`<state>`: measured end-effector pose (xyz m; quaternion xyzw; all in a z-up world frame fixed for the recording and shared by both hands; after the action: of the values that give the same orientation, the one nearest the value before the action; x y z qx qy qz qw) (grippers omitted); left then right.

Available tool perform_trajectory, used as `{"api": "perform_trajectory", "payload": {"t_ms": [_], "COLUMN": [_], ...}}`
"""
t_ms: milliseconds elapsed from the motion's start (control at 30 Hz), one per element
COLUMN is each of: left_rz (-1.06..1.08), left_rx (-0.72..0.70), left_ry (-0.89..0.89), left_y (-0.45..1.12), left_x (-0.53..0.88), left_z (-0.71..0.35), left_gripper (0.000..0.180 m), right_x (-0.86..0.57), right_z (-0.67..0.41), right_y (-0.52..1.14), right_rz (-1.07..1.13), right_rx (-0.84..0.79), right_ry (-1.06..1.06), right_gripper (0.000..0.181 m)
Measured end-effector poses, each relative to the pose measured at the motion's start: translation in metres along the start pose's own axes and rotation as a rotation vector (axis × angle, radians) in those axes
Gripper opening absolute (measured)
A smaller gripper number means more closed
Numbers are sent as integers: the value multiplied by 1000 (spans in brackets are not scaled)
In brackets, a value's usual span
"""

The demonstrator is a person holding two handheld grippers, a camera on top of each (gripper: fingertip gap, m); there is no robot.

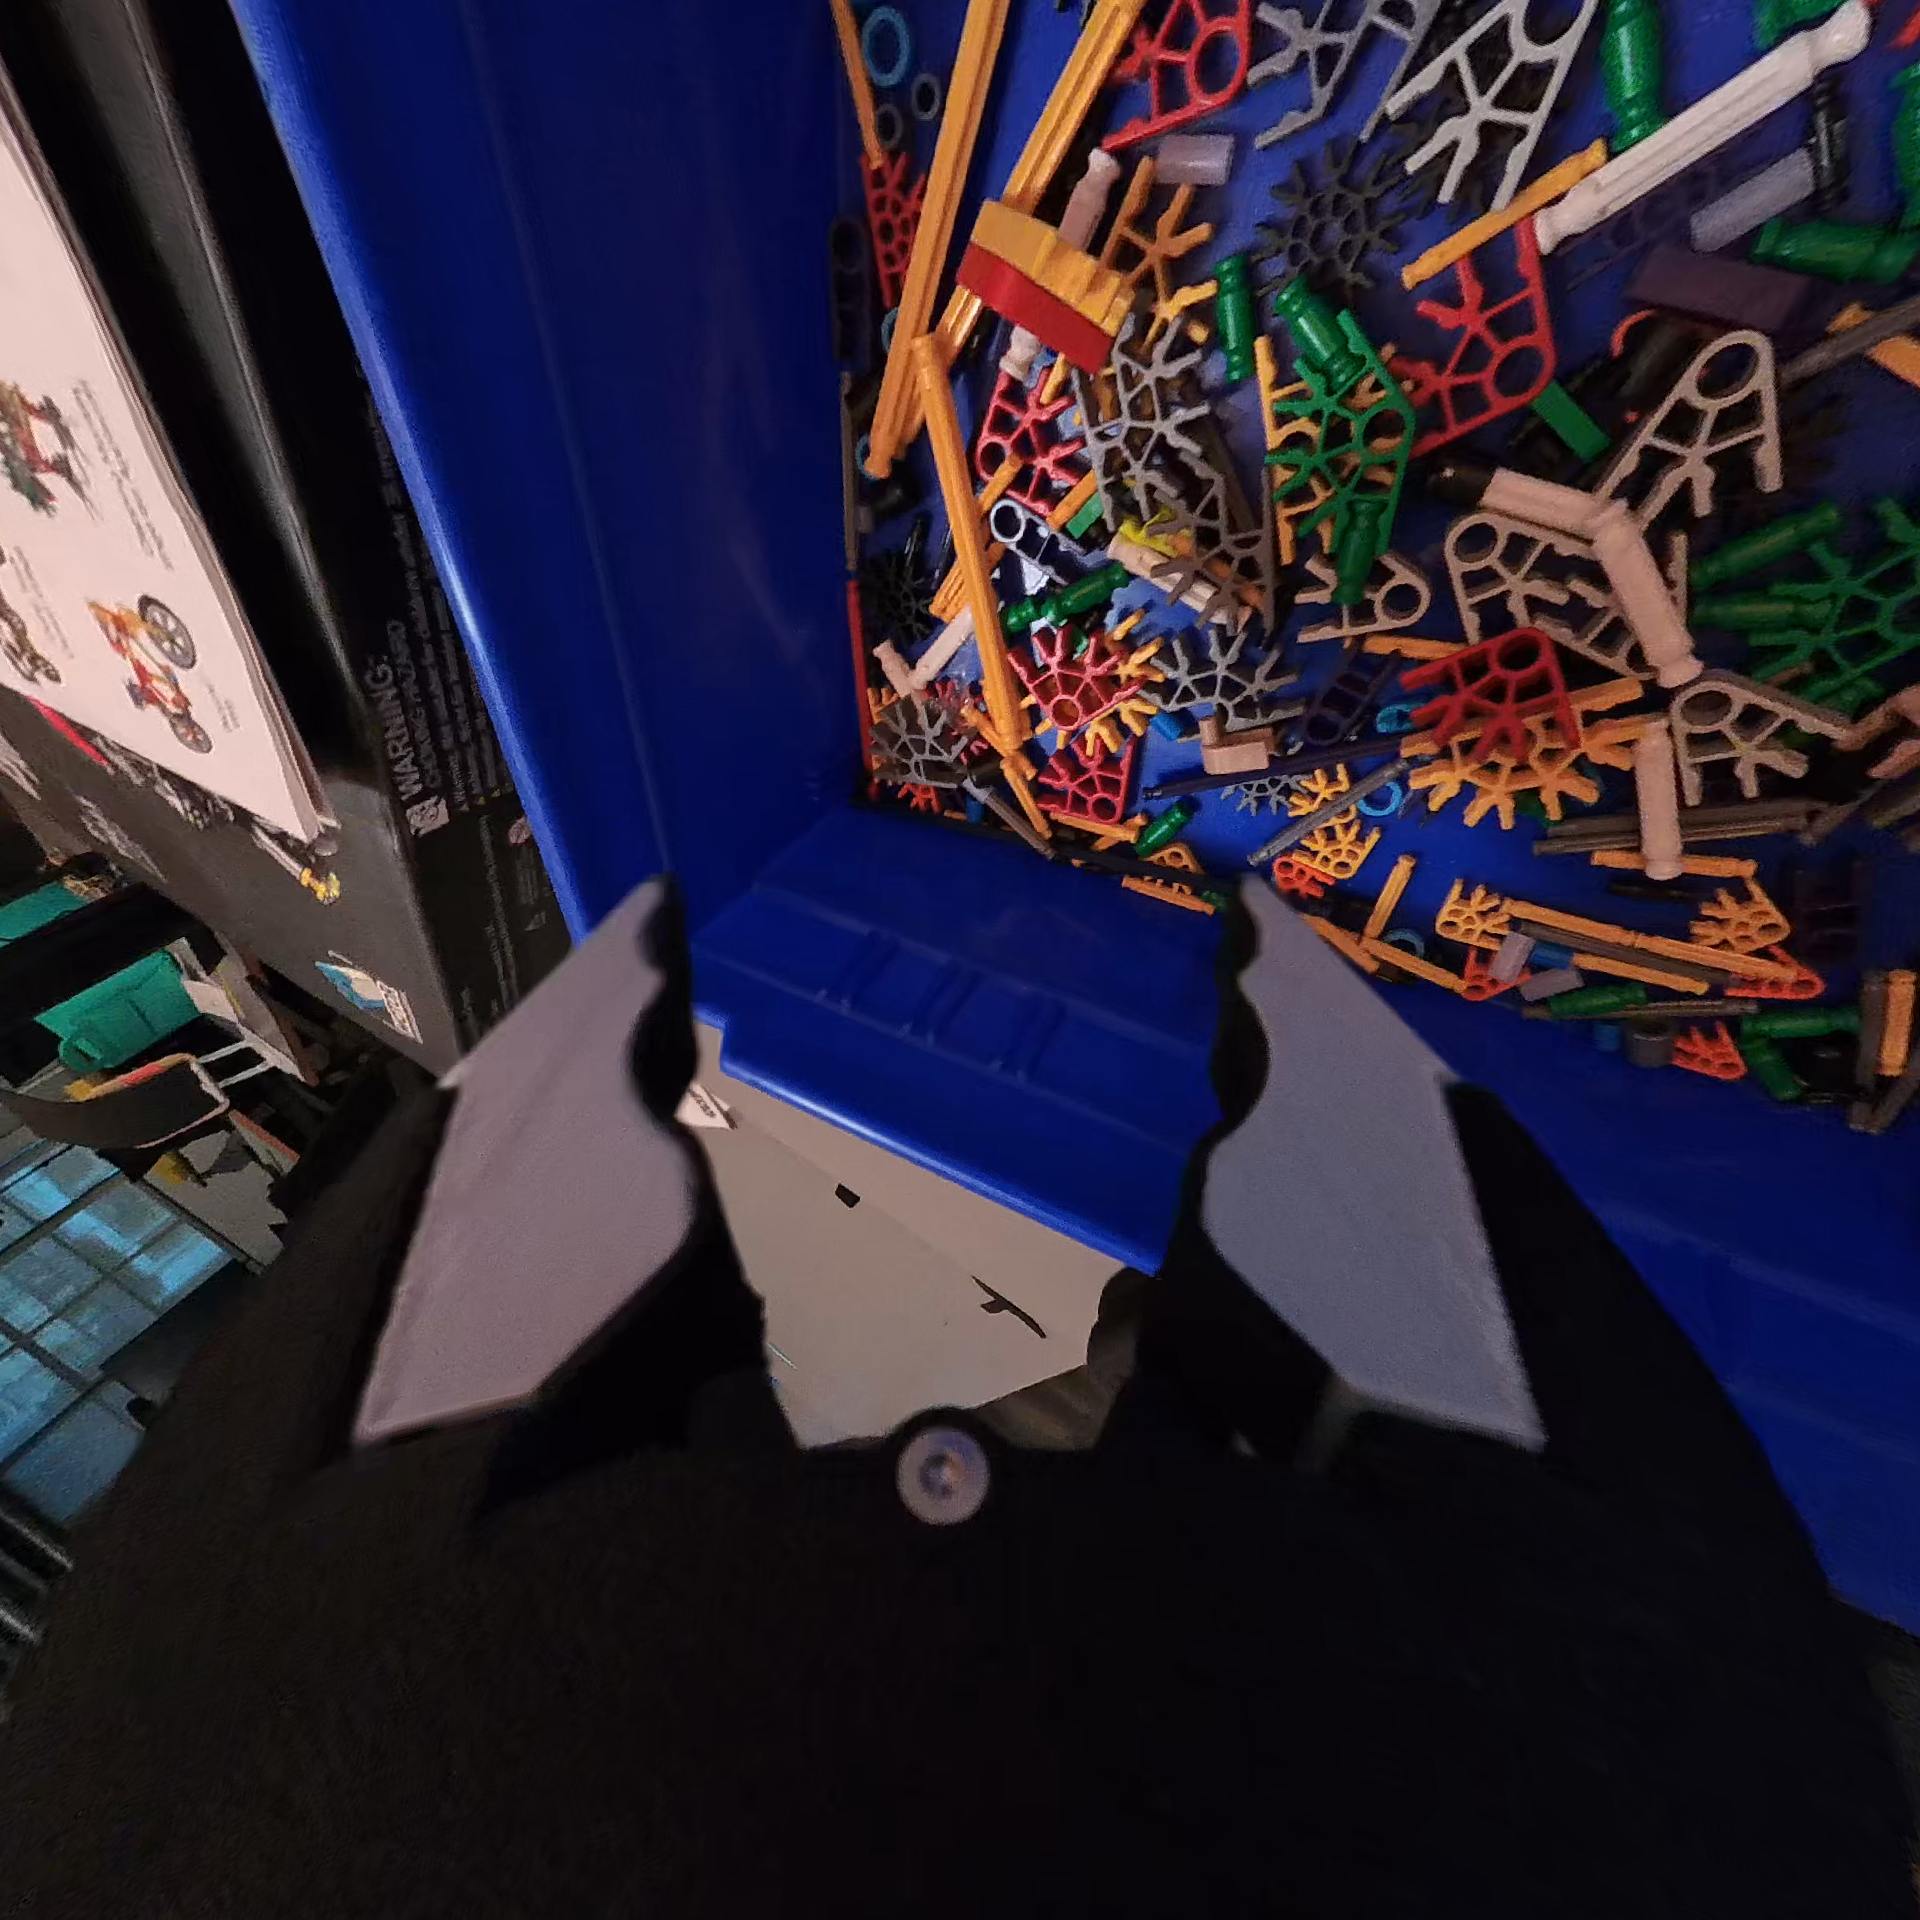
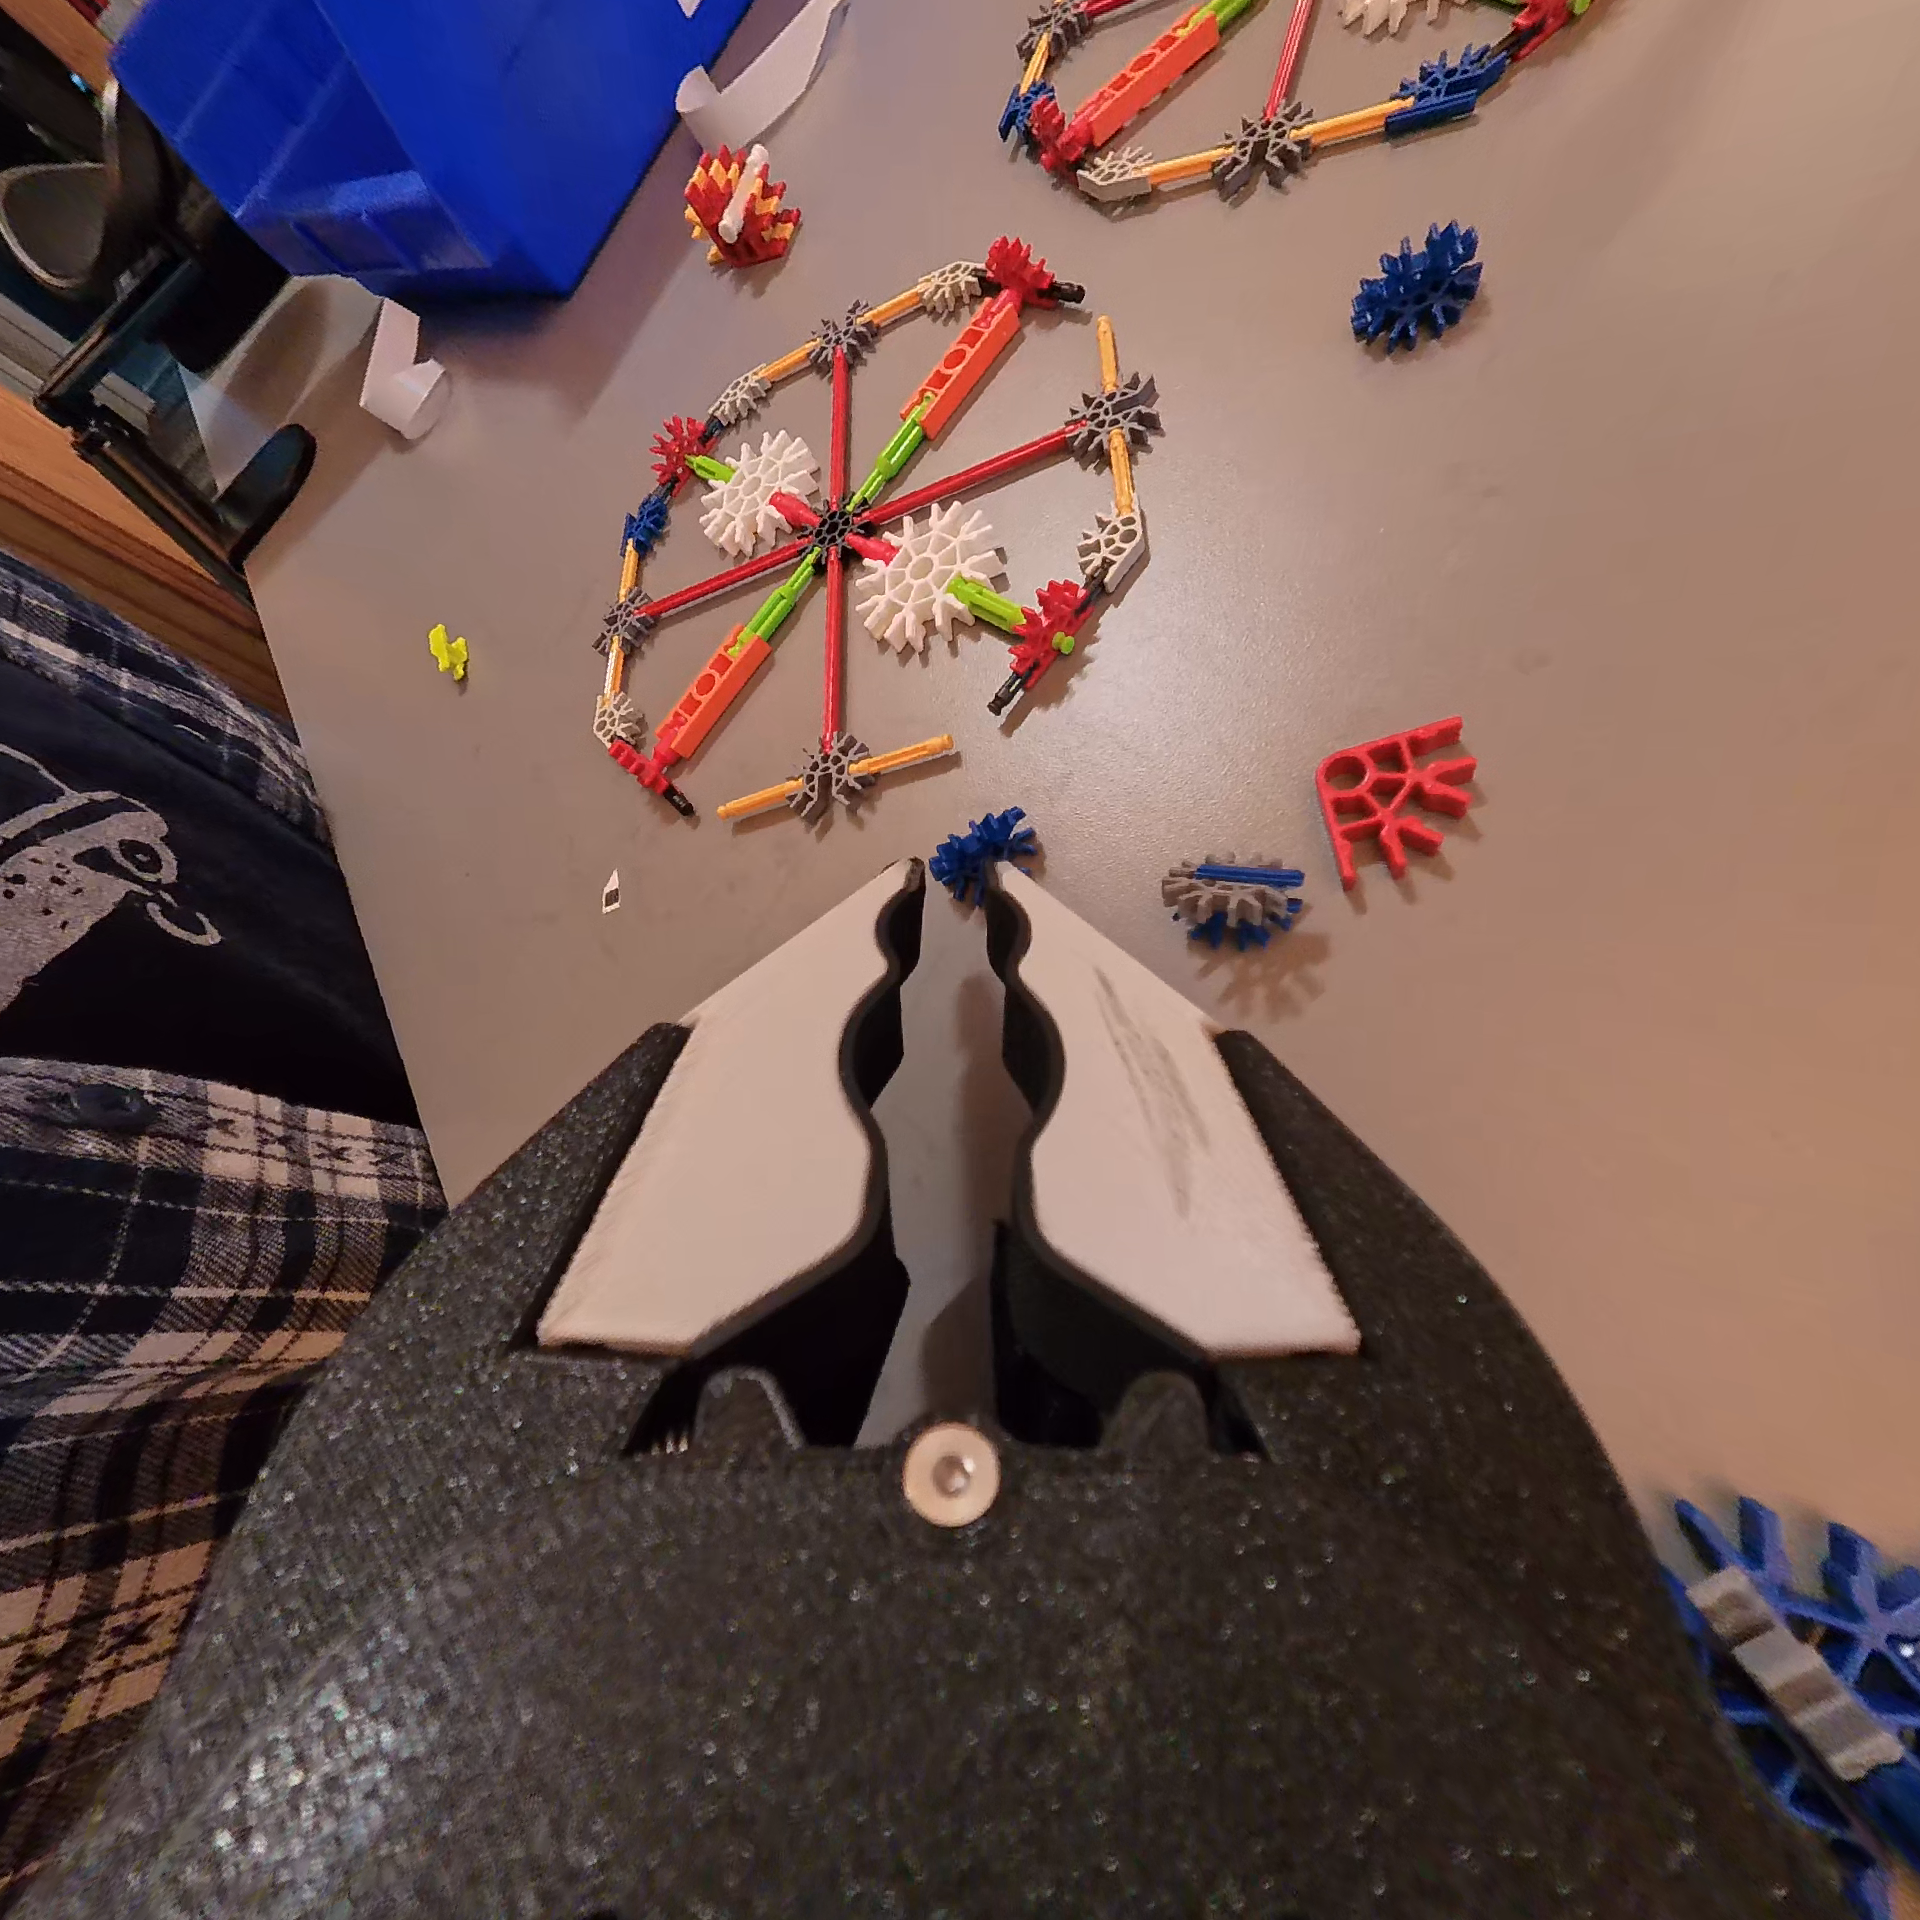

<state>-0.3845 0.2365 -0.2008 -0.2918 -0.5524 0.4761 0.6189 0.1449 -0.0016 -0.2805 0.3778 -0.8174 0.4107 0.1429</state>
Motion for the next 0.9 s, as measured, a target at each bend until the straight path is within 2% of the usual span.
{"api": "perform_trajectory", "payload": {"t_ms": [267, 300, 433, 500, 567, 667, 900], "left_rz": [56, 60, 66, 68, 87, 117, 217], "left_rx": [-44, -55, -66, -46, -33, -9, 2], "left_ry": [29, 27, 11, -4, 1, 10, 35], "left_y": [4, 4, 6, 8, 12, 19, 34], "left_x": [-2, -1, 2, 4, 3, 1, -7], "left_z": [-7, -7, -7, -5, -4, -5, -10], "left_gripper": [24, 20, 25, 48, 54, 75, 82], "right_x": [0, 0, 0, 1, 1, 1, 1], "right_z": [0, 0, -1, 0, -1, -1, -1], "right_y": [0, 0, -1, -1, -1, -1, -2], "right_rz": [0, 1, 1, 1, -2, -4, -9], "right_rx": [-4, -6, -11, -10, -14, -16, -20], "right_ry": [-1, -1, -2, -3, -2, -2, -1], "right_gripper": [10, 10, 10, 10, 10, 10, 10]}}
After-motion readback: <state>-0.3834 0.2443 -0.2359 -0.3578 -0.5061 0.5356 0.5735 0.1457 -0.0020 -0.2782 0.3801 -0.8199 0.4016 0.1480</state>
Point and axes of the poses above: each gripper's, where its closed fingertips meet, y out along the fingers, z out of its underside, x = y × z across the jaws, the point moved 6 cm from there along -y, back along the fingers, and after that the axes turned 11 degrees about y, right-handed, at the moved point
